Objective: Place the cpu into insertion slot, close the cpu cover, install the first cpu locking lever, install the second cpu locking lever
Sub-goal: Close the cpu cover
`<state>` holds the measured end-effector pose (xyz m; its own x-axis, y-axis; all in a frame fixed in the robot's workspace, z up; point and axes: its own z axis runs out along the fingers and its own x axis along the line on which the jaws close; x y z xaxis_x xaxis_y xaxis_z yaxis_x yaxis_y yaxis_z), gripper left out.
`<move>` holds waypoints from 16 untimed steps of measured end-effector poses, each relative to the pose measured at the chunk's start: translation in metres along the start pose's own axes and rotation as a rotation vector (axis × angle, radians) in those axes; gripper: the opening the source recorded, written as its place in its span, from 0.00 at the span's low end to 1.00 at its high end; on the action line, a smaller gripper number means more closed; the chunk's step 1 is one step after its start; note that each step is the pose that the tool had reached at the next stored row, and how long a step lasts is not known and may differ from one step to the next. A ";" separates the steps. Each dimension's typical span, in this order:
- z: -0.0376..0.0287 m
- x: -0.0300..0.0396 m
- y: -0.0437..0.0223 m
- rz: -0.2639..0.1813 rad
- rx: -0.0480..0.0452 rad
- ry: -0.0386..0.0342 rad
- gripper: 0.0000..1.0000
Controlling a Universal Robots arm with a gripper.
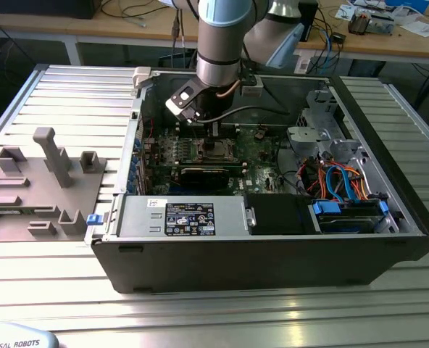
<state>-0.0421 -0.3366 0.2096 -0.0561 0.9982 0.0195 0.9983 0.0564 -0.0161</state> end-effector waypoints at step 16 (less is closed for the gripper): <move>0.0058 0.0001 -0.0050 0.000 0.0003 -0.0002 0.11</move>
<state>-0.0472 -0.3367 0.2039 -0.0559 0.9983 0.0194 0.9983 0.0562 -0.0164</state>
